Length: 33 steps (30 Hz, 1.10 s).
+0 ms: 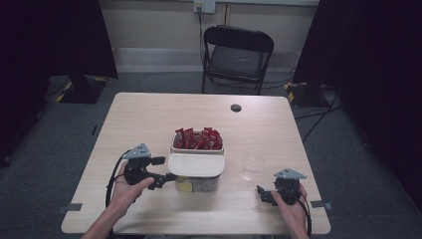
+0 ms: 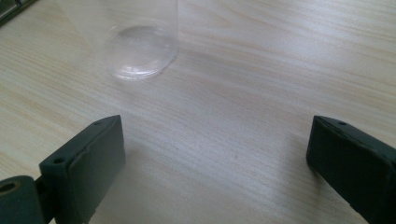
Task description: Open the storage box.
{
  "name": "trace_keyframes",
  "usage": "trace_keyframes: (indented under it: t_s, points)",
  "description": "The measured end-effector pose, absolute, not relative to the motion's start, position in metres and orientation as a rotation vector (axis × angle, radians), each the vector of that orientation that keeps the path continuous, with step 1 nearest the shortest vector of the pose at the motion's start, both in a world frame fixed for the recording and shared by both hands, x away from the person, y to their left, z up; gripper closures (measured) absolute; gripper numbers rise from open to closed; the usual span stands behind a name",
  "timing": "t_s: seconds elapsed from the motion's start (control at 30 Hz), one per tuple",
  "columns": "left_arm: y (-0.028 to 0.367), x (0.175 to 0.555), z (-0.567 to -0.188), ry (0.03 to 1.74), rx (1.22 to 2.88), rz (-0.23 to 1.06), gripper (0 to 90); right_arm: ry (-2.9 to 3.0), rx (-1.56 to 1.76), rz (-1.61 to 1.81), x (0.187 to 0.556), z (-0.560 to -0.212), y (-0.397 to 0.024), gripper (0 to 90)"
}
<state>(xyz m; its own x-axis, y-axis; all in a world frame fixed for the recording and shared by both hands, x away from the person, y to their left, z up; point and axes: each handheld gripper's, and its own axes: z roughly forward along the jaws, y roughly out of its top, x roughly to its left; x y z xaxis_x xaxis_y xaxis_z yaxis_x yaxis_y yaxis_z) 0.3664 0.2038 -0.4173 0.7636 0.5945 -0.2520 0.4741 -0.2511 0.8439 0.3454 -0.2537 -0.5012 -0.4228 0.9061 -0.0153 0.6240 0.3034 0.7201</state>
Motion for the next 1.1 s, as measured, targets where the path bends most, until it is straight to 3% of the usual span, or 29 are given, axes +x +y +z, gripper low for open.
trace_keyframes:
  t_s: [1.1]
  points:
    - [0.208,0.384,-0.399,0.825,1.886,0.134,17.1,2.156,1.363,0.904,0.345,-0.501,-0.254,3.8]
